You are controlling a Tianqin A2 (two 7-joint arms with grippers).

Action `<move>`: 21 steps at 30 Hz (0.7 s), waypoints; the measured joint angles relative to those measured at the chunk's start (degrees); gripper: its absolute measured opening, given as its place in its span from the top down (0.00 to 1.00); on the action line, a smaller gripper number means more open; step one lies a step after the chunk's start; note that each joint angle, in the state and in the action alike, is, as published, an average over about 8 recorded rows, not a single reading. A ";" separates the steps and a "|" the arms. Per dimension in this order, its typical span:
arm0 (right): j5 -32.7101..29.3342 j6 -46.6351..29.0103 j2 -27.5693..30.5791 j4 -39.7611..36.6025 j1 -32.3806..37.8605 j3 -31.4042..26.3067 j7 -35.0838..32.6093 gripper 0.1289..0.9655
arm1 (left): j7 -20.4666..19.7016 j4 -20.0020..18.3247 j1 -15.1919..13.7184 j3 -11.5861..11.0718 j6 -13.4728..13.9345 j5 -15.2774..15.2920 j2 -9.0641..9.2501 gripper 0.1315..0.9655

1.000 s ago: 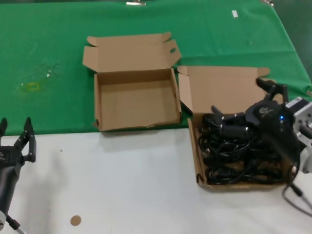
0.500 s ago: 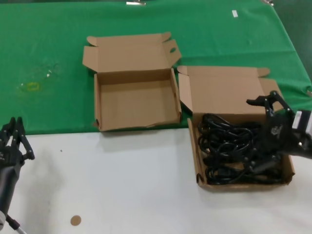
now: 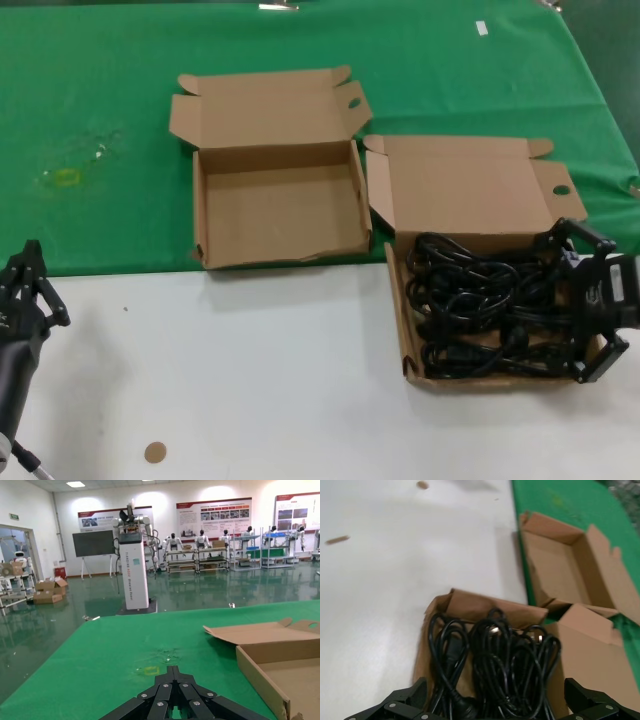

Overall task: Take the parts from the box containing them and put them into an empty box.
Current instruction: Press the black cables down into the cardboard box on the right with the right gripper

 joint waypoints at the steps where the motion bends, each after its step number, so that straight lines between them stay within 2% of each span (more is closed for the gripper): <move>1: -0.66 -0.96 -0.46 -0.60 0.87 -0.40 -0.59 0.00 | 0.00 0.00 0.00 0.00 0.00 0.00 0.00 0.98; 12: -6.48 -6.69 -6.01 -6.02 8.29 -3.53 -4.81 0.04 | 0.00 0.00 0.00 0.00 0.00 0.01 0.00 0.99; 21: -9.02 -7.98 -8.93 -10.33 11.16 -4.49 -7.54 0.16 | 0.00 0.00 0.00 0.00 0.00 0.01 0.00 0.99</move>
